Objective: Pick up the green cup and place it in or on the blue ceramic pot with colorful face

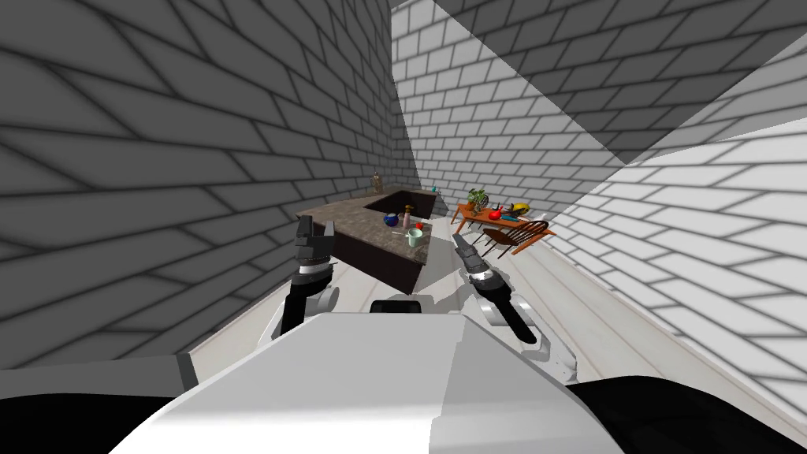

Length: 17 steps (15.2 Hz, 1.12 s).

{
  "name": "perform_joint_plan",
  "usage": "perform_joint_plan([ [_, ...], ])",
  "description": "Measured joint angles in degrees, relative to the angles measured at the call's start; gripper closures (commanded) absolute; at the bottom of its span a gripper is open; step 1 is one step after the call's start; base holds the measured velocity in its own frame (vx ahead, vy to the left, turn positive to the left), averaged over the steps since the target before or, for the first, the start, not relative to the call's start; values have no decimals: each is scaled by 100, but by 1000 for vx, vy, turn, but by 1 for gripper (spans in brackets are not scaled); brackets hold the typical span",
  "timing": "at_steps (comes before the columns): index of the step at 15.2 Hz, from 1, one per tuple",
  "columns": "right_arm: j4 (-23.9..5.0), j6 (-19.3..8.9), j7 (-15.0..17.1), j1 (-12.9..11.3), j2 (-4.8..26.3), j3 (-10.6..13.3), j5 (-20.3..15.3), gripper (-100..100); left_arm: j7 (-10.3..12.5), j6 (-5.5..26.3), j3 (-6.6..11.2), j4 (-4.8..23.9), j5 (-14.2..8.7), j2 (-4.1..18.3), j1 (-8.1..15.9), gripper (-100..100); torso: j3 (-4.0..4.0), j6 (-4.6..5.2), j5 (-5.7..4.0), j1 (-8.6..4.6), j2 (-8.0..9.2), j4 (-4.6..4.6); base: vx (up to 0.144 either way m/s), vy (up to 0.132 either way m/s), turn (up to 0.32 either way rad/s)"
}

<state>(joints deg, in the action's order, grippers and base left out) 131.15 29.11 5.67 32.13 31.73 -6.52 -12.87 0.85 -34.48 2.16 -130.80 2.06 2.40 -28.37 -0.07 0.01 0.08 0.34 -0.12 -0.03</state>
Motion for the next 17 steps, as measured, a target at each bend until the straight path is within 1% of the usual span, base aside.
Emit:
perform_joint_plan([
  [2, -34, -21, 12, 55, 256, -93, -201, -100, 0, 0, 0, 0, 0, 0, 0, 0, -1, 0, 3, 10, -3, 0, 25, 96, -54],
  [7, -130, -7, 37, 177, 818, -271, -543, -100, 0, 0, 0, 0, 0, 0, 0, 0, -2, 0, -1, -3, -4, -1, 29, 81, -51],
  [10, -170, -50, 65, 218, 1175, -373, -751, -100, 0, 0, 0, 0, 0, 0, 0, 0, -2, 0, 0, -2, -4, -1, 28, 81, -44],
  [13, -277, -52, 87, 298, 1583, -499, -1033, -100, 0, 0, 0, 0, 0, 0, 0, 0, -7, -1, 3, 12, -12, -3, 43, 109, -47],
  [17, -372, -38, 84, 394, 2032, -605, -1302, -100, 0, 0, 0, 0, 0, 0, 0, 0, -4, -2, 1, 2, -7, -2, 30, 90, -31],
])
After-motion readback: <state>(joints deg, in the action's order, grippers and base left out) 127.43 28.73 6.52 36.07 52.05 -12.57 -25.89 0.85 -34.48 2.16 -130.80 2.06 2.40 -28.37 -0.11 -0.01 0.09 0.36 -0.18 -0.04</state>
